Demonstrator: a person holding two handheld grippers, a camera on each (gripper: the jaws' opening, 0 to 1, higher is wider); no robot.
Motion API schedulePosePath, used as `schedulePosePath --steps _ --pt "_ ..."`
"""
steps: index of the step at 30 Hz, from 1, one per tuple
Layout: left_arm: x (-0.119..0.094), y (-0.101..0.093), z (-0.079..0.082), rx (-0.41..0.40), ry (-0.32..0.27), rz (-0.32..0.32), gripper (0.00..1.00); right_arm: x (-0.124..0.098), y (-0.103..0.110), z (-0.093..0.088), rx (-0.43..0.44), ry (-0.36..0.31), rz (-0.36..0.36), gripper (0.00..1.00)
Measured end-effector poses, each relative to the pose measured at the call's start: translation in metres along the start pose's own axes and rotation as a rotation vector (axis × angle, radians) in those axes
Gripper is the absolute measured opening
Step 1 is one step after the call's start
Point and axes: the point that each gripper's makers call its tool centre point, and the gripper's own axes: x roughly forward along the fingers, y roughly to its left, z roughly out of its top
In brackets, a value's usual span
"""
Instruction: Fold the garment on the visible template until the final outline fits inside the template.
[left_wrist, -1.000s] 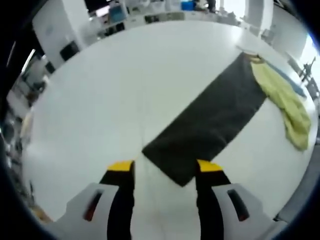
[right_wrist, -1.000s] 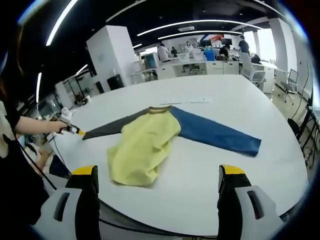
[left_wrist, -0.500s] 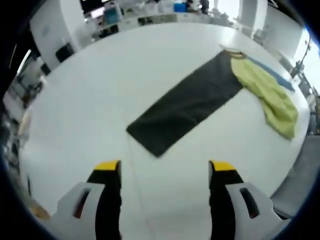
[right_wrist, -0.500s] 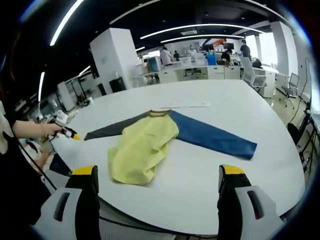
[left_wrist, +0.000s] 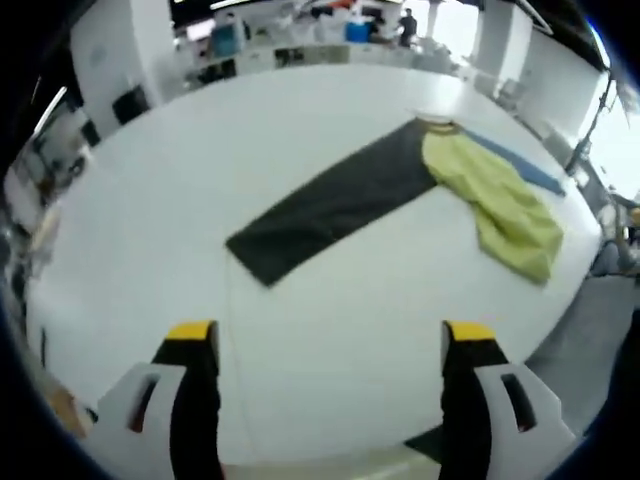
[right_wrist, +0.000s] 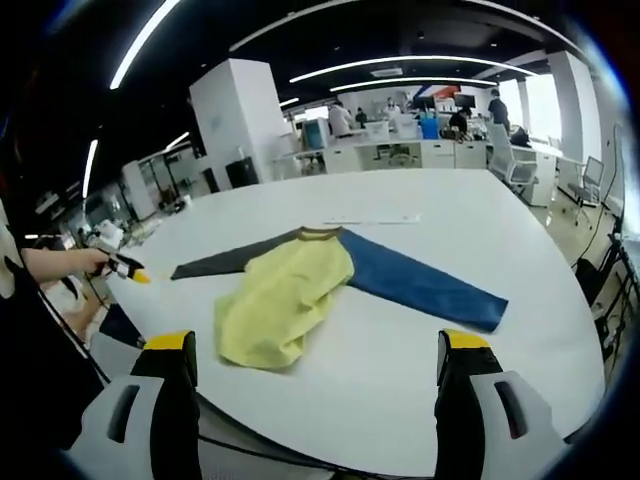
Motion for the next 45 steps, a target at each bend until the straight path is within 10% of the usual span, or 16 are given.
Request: schedulePosePath --steps 30,45 --pt "-0.074 -0.109 -0.002 -0.039 -0.167 -0.093 0.99 -0.033 -0.014 -0.026 0.033 0.004 -0.006 1.00" --pt "-0.073 -0.117 -0.007 -0.014 -0.146 -0.099 0.99 -0.032 -0.014 -0.031 0.040 0.018 -0.010 1.00"
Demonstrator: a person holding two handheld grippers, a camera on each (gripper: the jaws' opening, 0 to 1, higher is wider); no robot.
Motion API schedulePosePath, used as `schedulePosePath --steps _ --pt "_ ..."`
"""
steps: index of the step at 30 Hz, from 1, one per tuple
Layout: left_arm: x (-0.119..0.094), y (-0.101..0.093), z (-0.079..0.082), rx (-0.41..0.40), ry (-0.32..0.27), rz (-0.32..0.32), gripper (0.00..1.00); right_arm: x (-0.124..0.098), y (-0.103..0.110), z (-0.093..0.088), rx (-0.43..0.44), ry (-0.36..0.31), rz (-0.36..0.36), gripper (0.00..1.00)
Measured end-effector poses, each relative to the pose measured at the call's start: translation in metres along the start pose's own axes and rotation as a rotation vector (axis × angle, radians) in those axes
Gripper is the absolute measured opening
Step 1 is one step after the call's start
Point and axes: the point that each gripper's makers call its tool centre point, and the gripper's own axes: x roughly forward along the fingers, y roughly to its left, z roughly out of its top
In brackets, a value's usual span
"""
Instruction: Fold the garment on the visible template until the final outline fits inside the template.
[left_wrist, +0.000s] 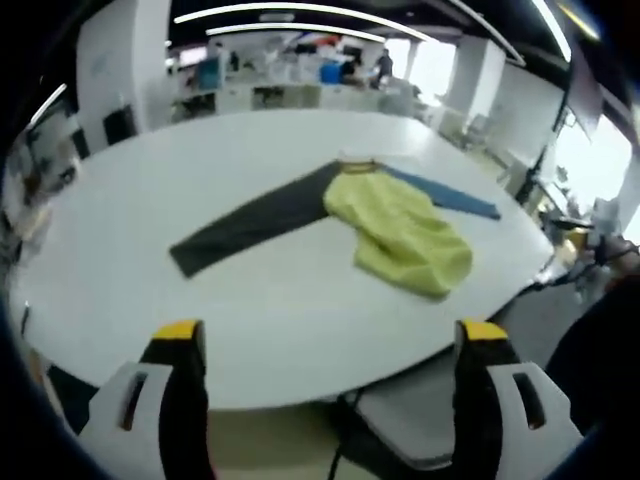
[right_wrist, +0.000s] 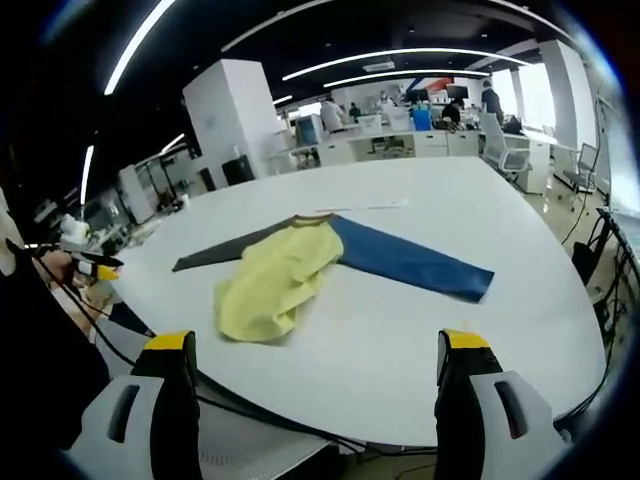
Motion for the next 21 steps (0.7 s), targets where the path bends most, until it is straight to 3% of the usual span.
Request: schedulePosePath --steps 21 --pt "0.0083 -0.0035 -0.0060 0.007 0.028 -0.023 0.98 0.0062 0.0025 -0.0018 -0.017 0.023 0.011 1.00"
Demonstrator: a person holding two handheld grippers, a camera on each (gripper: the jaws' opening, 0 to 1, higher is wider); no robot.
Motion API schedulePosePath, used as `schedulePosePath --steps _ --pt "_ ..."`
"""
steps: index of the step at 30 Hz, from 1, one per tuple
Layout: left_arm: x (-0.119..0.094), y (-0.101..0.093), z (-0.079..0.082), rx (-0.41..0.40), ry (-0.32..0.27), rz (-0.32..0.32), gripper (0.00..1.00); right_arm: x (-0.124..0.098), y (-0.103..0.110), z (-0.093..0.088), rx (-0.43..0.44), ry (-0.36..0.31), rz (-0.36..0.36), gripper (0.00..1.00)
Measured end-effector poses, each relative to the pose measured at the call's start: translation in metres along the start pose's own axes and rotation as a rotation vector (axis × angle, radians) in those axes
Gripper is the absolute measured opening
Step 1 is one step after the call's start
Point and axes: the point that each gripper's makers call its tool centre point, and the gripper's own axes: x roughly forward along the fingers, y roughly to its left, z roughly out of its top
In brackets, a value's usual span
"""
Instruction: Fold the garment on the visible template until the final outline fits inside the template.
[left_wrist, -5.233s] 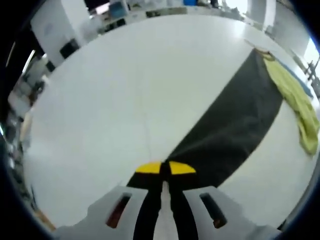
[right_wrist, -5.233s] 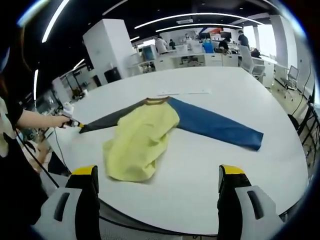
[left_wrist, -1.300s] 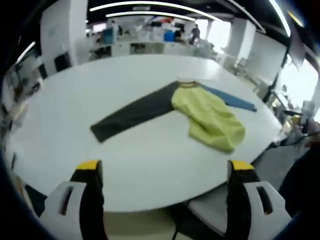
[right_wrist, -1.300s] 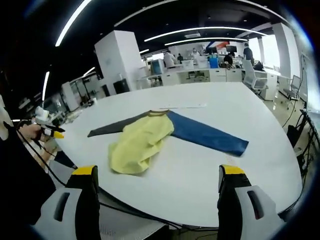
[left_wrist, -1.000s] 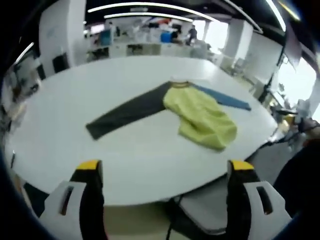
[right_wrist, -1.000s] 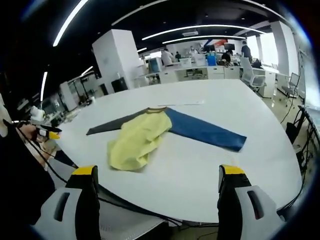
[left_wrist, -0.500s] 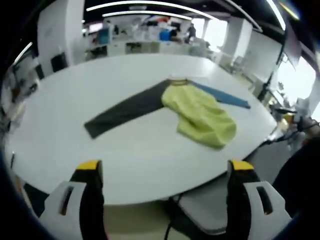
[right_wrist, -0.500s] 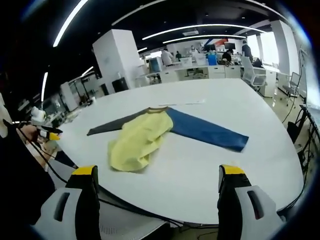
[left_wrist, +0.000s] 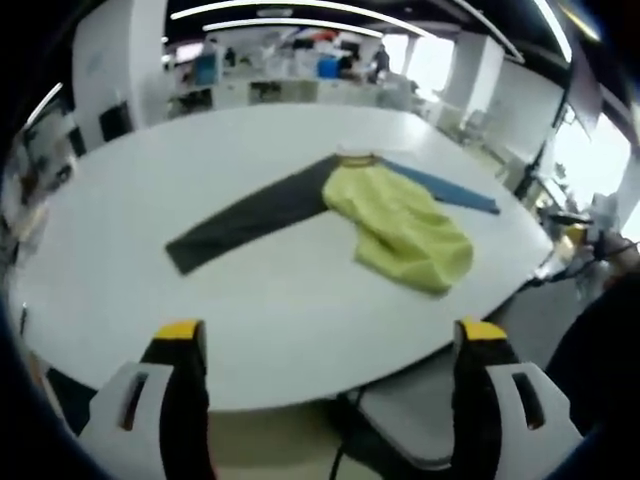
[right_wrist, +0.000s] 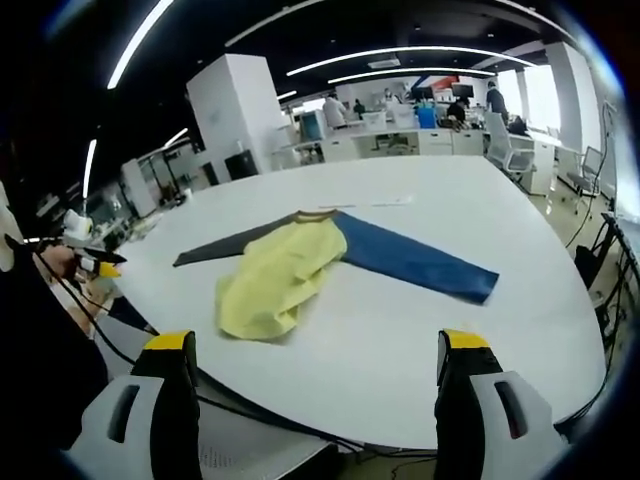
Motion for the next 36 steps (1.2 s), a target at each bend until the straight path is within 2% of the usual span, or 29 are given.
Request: schedulePosePath --steps 7,12,21,28,36 --pt "0.013 -0.008 0.000 0.013 0.011 -0.032 0.92 0.006 0.001 -0.003 0.002 0.014 0.007 0.96" --pt "0.025 -0.015 -0.002 0.025 0.037 -0.058 0.91 0.012 0.002 -0.002 -0.002 0.020 0.019 0.93" --pt "0.043 -0.020 0.000 0.036 0.051 -0.091 0.85 0.028 0.008 -0.005 -0.023 0.049 0.052 0.86" --pt "0.062 -0.027 0.000 0.045 0.063 -0.138 0.78 0.047 0.014 -0.010 -0.018 0.079 0.095 0.78" --pt "0.084 -0.036 0.006 0.073 0.073 -0.187 0.71 0.071 0.024 -0.015 -0.026 0.110 0.145 0.74"
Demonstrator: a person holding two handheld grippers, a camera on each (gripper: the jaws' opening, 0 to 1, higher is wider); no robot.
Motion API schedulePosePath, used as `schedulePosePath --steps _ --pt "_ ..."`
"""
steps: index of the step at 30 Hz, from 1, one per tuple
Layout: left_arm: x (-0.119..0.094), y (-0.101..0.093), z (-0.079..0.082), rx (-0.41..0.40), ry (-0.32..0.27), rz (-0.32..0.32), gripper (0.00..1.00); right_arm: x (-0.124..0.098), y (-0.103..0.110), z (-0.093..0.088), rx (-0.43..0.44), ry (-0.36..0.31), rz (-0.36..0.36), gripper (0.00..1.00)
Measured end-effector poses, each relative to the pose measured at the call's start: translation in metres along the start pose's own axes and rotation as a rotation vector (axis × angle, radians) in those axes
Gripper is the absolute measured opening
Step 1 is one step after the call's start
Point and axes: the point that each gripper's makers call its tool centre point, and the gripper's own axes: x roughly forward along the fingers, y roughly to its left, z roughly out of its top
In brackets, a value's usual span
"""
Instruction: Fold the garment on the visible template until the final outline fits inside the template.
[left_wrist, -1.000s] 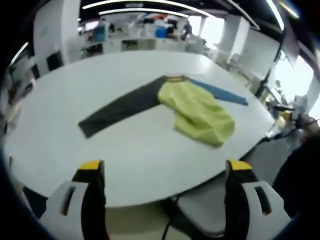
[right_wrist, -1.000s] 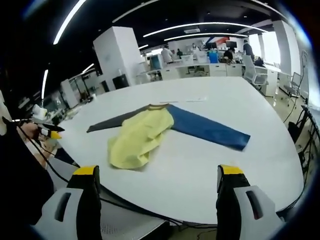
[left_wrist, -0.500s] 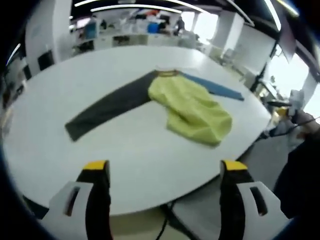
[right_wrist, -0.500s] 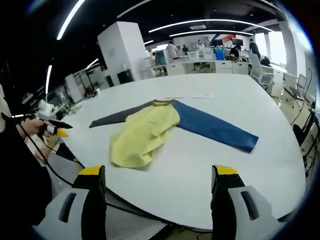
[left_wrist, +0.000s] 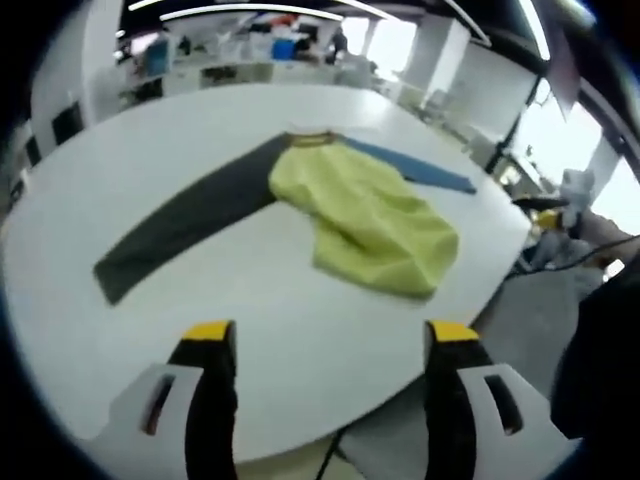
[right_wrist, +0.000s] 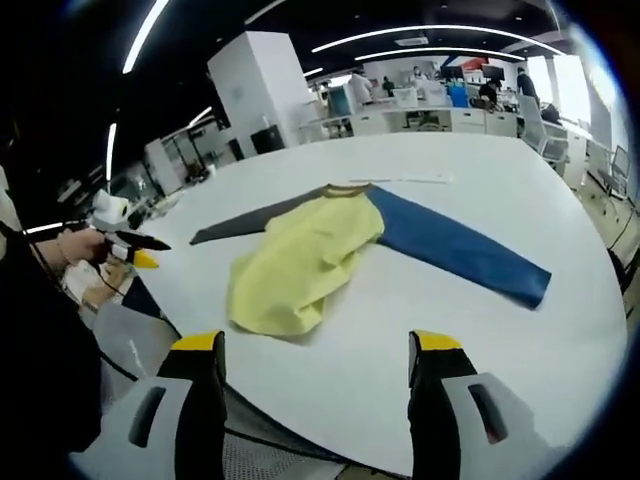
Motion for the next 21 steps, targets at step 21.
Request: schedulePosePath --steps 21 --pt "0.045 0.008 0.003 0.012 -0.001 -0.034 0.64 0.049 0.005 -0.007 -0.022 0.075 0.071 0.65"
